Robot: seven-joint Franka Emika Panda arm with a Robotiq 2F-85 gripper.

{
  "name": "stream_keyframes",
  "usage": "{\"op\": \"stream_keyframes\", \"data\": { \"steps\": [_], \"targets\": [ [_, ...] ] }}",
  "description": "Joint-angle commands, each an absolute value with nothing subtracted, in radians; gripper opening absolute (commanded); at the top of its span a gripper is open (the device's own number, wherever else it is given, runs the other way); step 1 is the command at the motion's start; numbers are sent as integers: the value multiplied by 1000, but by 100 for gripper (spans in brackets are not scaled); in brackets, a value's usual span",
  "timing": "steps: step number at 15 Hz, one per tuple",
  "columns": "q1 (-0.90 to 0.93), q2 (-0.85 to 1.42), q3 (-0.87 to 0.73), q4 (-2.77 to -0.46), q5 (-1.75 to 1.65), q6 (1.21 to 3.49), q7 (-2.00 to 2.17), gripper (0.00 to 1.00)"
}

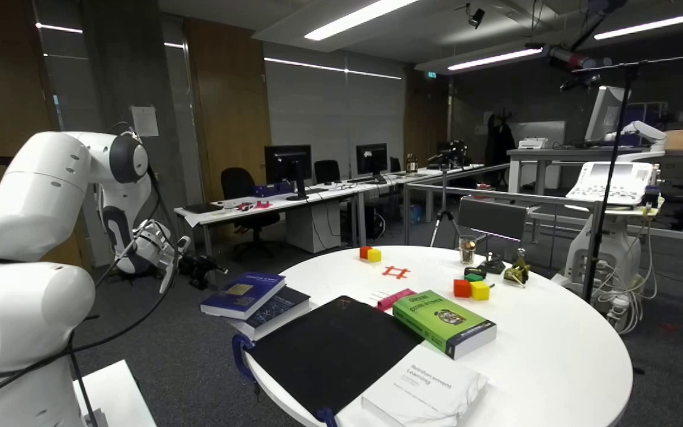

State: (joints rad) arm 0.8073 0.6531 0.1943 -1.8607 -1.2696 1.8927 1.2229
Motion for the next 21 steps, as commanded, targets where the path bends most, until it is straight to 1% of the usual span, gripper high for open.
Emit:
{"op": "stream_keyframes", "data": {
  "steps": [1, 12, 21],
  "targets": [
    [829, 713, 205, -1788, -1291, 1768, 1212, 100],
    [901, 845, 192, -1676, -1364, 1534, 1214, 100],
    [894, 917, 214, -1602, -1278, 1505, 1241, 100]
  ]
}}
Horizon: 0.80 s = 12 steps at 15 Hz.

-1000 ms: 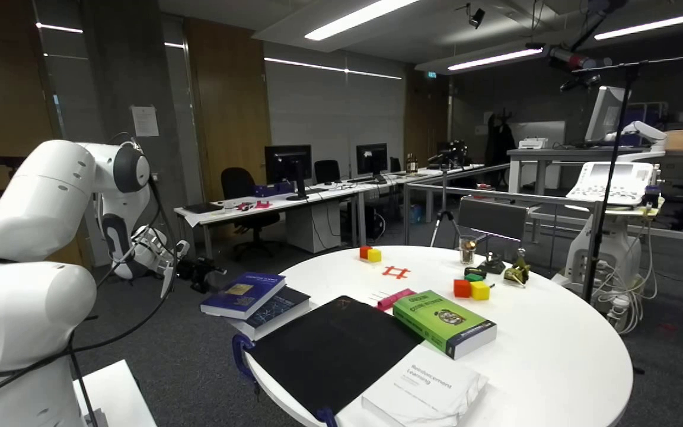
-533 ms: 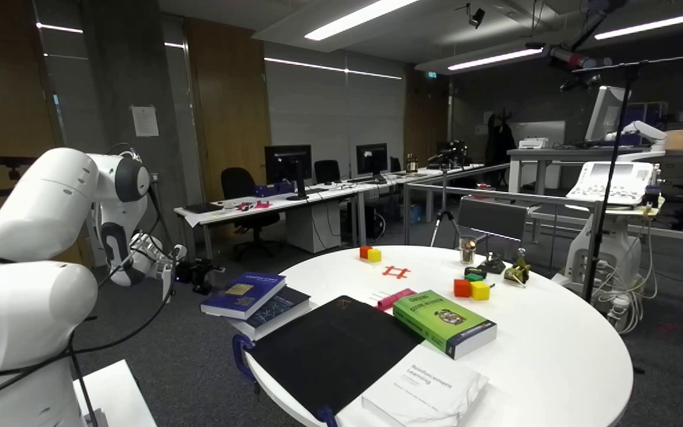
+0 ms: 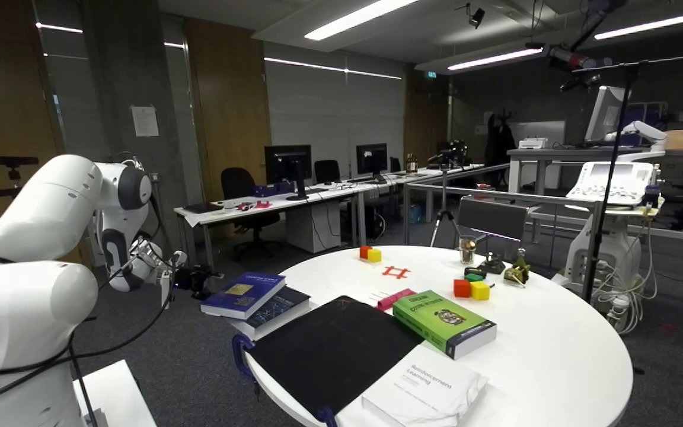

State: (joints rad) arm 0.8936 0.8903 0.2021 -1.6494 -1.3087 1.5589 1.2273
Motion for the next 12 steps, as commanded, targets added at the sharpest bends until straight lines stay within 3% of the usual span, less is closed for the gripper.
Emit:
{"op": "stream_keyframes", "data": {
  "steps": [1, 12],
  "targets": [
    [899, 928, 210, -1590, -1269, 1493, 1256, 100],
    [905, 992, 203, -1535, -1231, 1496, 1274, 100]
  ]
}}
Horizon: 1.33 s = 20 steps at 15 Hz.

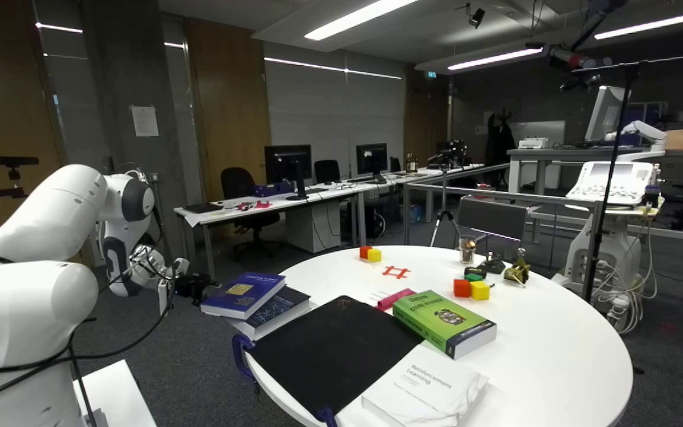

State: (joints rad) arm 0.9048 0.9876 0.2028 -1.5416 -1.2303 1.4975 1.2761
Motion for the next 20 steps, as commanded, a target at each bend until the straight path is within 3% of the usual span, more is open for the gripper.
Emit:
{"op": "stream_keyframes", "data": {
  "steps": [1, 20],
  "targets": [
    [905, 993, 203, -1533, -1230, 1496, 1274, 100],
    [928, 969, 202, -1550, -1251, 1496, 1287, 100]
  ]
}}
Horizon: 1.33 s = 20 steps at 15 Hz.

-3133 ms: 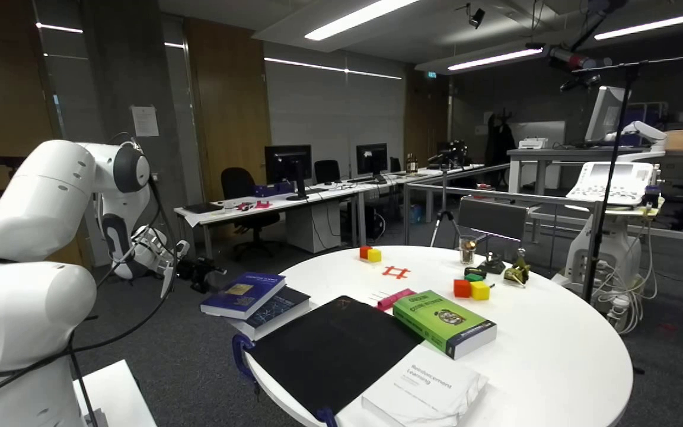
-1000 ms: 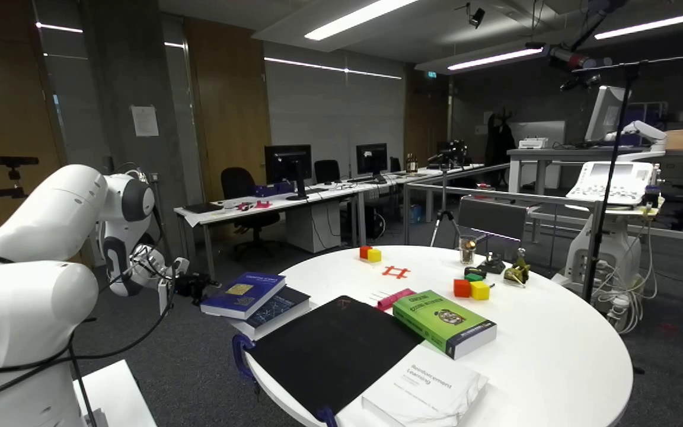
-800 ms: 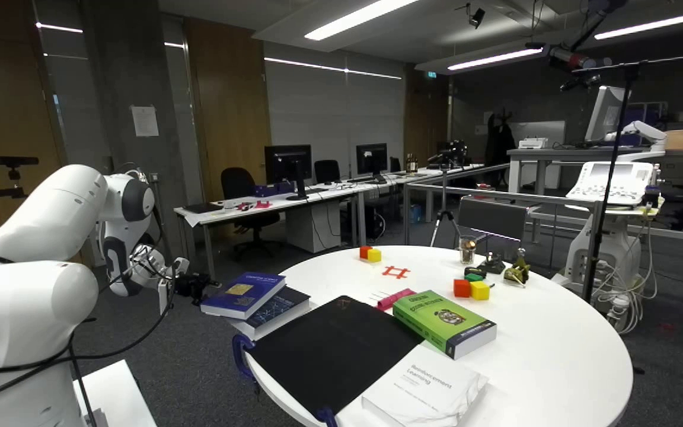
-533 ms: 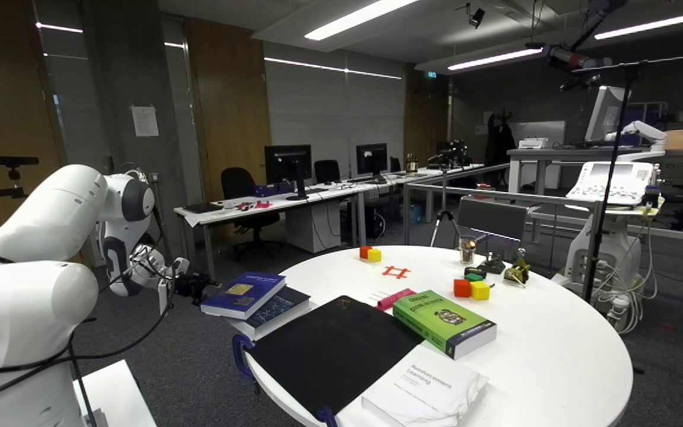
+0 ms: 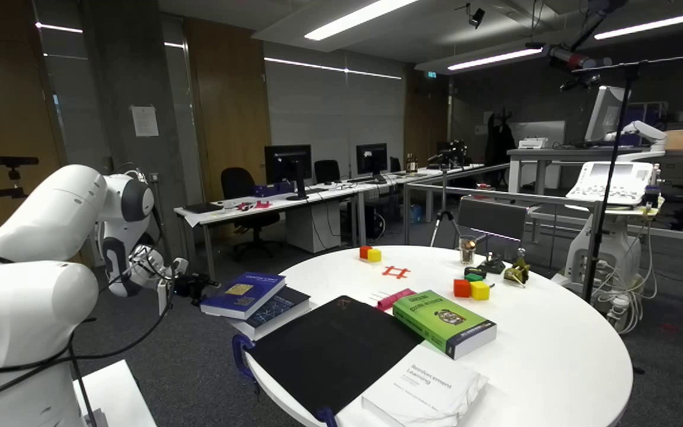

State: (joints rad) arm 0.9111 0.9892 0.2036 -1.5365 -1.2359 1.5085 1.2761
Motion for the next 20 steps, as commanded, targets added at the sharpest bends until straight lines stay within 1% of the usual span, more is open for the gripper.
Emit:
{"op": "stream_keyframes", "data": {
  "steps": [1, 9, 13, 20],
  "targets": [
    [939, 971, 199, -1544, -1251, 1479, 1284, 100],
    [984, 1024, 186, -1502, -1245, 1405, 1194, 100],
    [987, 1043, 177, -1493, -1254, 1360, 1151, 100],
    [978, 1052, 157, -1481, -1260, 1346, 1155, 100]
  ]
}}
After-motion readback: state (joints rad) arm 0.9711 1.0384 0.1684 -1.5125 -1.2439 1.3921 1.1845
